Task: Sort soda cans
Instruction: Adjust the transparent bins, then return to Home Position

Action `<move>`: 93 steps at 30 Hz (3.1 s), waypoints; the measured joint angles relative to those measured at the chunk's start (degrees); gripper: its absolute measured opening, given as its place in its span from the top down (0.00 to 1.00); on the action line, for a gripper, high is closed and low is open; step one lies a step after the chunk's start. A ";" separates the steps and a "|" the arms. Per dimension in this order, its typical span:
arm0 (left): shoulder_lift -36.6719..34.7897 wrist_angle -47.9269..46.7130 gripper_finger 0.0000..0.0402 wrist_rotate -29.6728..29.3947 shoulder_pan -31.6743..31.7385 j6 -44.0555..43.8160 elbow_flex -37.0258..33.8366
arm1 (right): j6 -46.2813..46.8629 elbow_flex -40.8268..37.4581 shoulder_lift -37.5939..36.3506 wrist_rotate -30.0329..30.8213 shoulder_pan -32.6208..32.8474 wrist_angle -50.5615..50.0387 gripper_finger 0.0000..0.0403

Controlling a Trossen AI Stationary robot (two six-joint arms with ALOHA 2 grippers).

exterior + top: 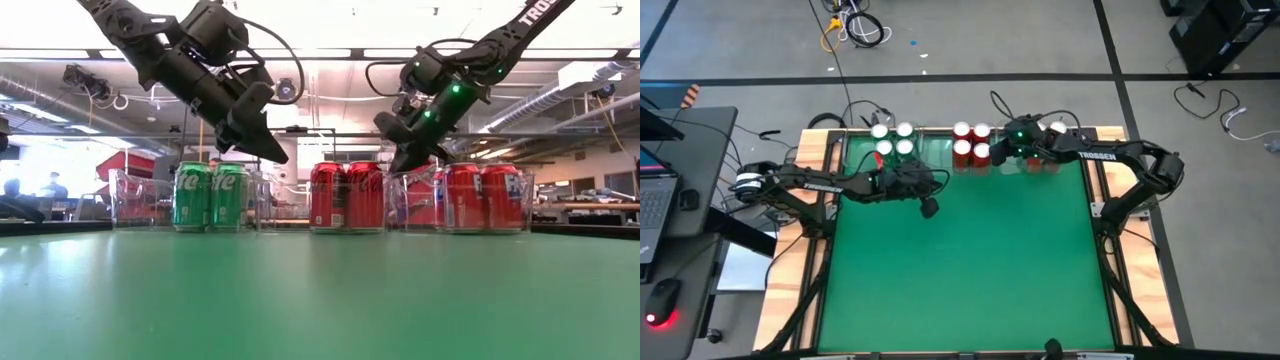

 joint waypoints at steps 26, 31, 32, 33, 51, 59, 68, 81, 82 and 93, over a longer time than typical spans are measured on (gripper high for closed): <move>-2.73 14.73 1.00 9.84 0.11 4.61 -1.33 | -28.61 -18.57 -27.33 -14.39 16.73 11.68 1.00; -2.79 16.02 1.00 10.40 0.11 6.61 -1.33 | -25.29 -28.14 -33.64 -14.37 20.72 18.02 1.00; -3.08 15.89 1.00 10.42 0.11 7.34 -1.33 | -25.01 -29.65 -35.04 -13.80 21.79 19.54 1.00; -3.40 15.75 1.00 10.48 0.11 7.53 -1.37 | -24.72 -31.25 -36.57 -12.76 22.95 20.82 1.00; -5.43 17.27 1.00 9.73 0.11 10.81 -1.36 | -24.36 -46.01 -57.64 12.85 42.91 20.55 1.00; -8.99 18.00 1.00 9.66 0.11 11.73 -3.24 | -21.02 -51.12 -74.48 5.00 40.90 12.12 1.00; -18.49 21.84 1.00 10.29 0.11 10.59 -11.34 | -25.15 -50.77 -88.87 1.35 38.55 4.87 1.00; -35.61 23.49 1.00 11.49 0.07 8.72 -24.95 | -24.43 -50.82 -88.30 2.03 35.40 4.48 1.00; -36.97 23.61 1.00 11.43 0.07 8.72 -25.96 | -24.44 -50.82 -88.28 2.03 35.15 4.46 1.00; -54.26 20.87 1.00 9.90 0.04 6.48 -36.85 | -24.49 -50.82 -88.30 0.09 31.08 4.18 1.00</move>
